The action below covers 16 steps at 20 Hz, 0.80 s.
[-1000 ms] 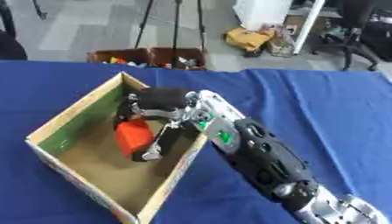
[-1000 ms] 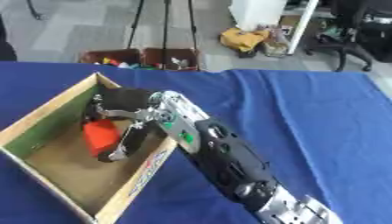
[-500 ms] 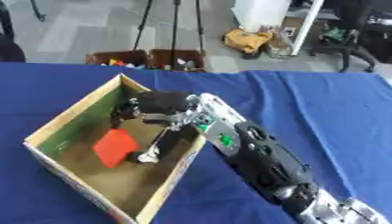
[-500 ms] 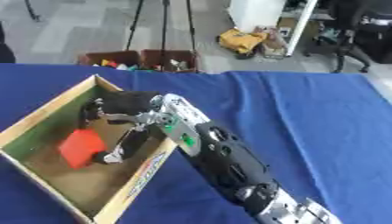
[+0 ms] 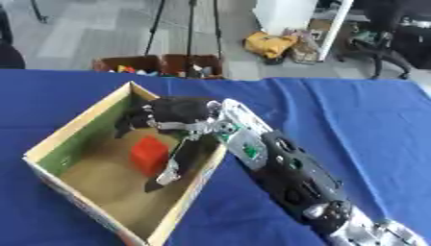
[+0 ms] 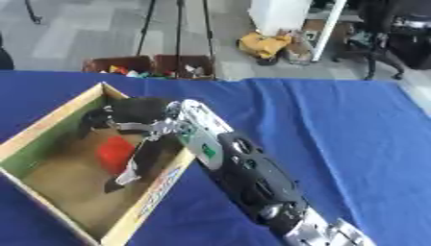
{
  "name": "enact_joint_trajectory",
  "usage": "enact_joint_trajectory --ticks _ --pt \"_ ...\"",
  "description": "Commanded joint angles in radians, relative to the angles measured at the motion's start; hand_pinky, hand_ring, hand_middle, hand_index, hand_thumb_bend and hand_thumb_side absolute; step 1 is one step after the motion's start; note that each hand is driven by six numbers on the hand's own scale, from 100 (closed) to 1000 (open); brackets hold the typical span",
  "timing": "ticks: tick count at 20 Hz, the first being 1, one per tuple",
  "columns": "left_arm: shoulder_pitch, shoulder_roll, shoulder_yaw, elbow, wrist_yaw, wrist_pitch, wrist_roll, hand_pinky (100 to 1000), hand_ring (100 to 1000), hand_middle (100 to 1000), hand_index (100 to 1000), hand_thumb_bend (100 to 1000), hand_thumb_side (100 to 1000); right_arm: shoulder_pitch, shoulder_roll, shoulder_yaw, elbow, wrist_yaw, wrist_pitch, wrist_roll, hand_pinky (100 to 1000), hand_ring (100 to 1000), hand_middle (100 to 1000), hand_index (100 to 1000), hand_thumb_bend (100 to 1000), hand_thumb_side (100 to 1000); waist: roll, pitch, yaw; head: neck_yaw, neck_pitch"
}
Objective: Pick up objects on the table and place them in the box.
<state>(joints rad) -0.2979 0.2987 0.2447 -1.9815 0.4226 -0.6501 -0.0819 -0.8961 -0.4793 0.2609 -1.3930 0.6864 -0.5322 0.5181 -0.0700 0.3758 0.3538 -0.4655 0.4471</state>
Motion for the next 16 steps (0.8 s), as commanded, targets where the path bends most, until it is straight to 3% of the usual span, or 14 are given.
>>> enact_joint_trajectory --ticks 1,5,9,10,16 --pt "-0.001 0.016 0.01 -0.018 -0.004 0.001 0.002 470 674 789 863 100 802 -0.01 -0.028 -0.026 -0.05 -0.044 0.018 -0.008 843 878 876 885 593 612 0.003 -0.011 -0.003 0.003 -0.009" --pt "0.004 0.017 0.013 -0.018 -0.005 0.0 0.007 470 674 789 863 100 802 -0.002 -0.049 -0.065 -0.141 -0.148 0.076 -0.045 845 877 875 881 549 627 0.007 -0.015 -0.013 0.007 -0.007" --pt "0.006 0.018 0.014 -0.018 -0.007 0.002 0.012 470 675 789 863 100 802 0.003 -0.072 -0.117 -0.273 -0.292 0.171 -0.113 848 875 870 875 366 641 0.012 -0.017 -0.026 0.01 -0.008" --pt "0.006 0.018 0.014 -0.018 -0.008 0.002 0.012 470 675 789 863 100 802 0.006 -0.078 -0.129 -0.305 -0.326 0.196 -0.136 850 871 864 871 272 650 0.013 -0.018 -0.029 0.01 -0.008" --pt "0.013 0.023 0.017 -0.018 -0.011 0.001 0.018 471 676 790 864 100 803 0.041 -0.142 -0.212 -0.482 -0.512 0.308 -0.373 859 868 852 866 100 728 0.022 -0.024 -0.057 0.009 -0.013"
